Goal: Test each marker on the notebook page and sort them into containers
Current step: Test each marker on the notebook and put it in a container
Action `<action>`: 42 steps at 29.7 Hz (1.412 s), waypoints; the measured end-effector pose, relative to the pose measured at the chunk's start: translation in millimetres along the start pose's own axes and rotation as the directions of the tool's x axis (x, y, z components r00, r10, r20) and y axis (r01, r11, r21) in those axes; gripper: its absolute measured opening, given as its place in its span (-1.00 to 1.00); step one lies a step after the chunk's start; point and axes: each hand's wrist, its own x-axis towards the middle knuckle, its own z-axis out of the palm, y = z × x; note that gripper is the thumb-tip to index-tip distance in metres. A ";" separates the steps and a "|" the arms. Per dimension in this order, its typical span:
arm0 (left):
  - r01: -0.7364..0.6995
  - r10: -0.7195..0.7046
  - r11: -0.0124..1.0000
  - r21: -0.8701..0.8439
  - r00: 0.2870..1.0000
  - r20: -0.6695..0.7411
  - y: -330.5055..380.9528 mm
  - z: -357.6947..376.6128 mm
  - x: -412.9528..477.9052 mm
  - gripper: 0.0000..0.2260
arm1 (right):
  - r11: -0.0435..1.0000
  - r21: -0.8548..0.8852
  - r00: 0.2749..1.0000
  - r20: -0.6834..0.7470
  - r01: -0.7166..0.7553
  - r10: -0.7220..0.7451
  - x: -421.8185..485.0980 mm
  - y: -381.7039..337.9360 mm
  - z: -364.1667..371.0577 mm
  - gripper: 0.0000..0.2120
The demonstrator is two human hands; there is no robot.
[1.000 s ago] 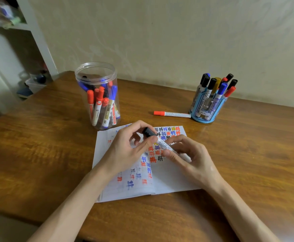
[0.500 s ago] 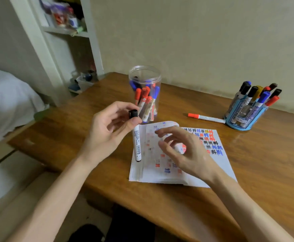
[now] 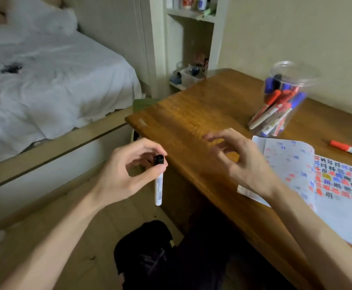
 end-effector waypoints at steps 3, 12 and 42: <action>0.027 -0.027 1.000 -0.011 0.999 0.036 -10.6 -8.8 -14.7 -0.76 | 1.000 0.000 1.000 -0.005 -0.018 0.018 -0.6 1.2 2.2 -0.76; -0.011 0.017 0.995 -0.097 0.998 0.061 -5.2 29.4 22.7 -0.84 | 0.988 -0.029 0.982 -0.125 -0.149 0.144 -28.5 15.2 -30.6 -0.70; -0.193 0.133 0.969 0.157 0.935 0.328 71.9 357.9 247.1 -0.74 | 0.760 -0.139 0.684 -0.557 -0.635 0.471 -190.9 86.3 -190.5 -0.75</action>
